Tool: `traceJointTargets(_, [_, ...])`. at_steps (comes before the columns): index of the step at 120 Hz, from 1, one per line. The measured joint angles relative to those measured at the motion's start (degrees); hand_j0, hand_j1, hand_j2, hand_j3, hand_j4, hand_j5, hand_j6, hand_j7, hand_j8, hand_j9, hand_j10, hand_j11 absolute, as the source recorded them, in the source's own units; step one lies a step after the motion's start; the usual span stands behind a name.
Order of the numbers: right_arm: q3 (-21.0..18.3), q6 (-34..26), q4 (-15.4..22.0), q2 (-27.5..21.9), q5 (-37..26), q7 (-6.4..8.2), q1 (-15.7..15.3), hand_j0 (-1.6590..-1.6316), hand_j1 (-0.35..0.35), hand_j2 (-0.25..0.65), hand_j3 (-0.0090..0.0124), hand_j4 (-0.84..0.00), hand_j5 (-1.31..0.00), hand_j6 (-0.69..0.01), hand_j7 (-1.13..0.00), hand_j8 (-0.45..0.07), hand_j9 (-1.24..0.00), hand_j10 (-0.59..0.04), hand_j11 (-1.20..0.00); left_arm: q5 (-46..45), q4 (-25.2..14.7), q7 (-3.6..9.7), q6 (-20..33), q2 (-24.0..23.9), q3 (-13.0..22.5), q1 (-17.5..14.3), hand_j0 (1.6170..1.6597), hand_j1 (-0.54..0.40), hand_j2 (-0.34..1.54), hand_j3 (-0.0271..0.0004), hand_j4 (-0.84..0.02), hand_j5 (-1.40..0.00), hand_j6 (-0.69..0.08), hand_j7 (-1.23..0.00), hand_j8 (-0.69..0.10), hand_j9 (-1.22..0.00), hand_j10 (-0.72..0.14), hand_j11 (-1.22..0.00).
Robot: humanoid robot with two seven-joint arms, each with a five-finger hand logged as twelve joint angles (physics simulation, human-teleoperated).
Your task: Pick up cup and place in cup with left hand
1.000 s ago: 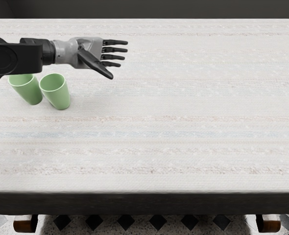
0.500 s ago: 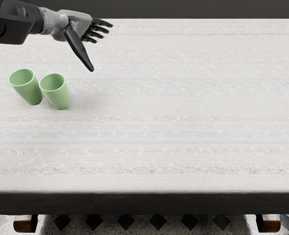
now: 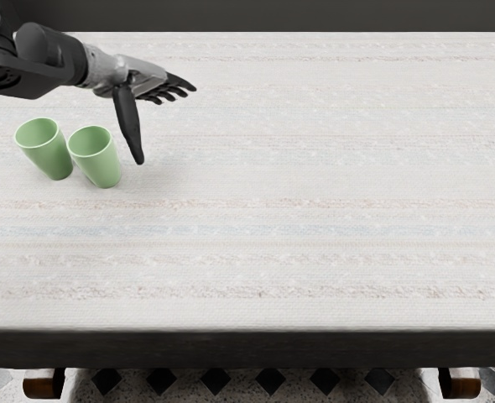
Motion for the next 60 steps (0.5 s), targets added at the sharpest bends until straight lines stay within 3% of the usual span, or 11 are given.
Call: traceJointTargets(60, [0.0,0.0,0.0,0.0,0.0,0.00,0.0,-1.6581,-0.349,0.000,0.0000,0.000,0.00,0.000,0.00,0.000,0.00,0.000,0.00,7.8,-8.3,-0.57,1.9,5.3,4.3,0.2,1.6581,0.328,0.00,0.0000,-0.021,-0.02,-0.021,-0.02,-0.021,-0.02,-0.020,-0.02])
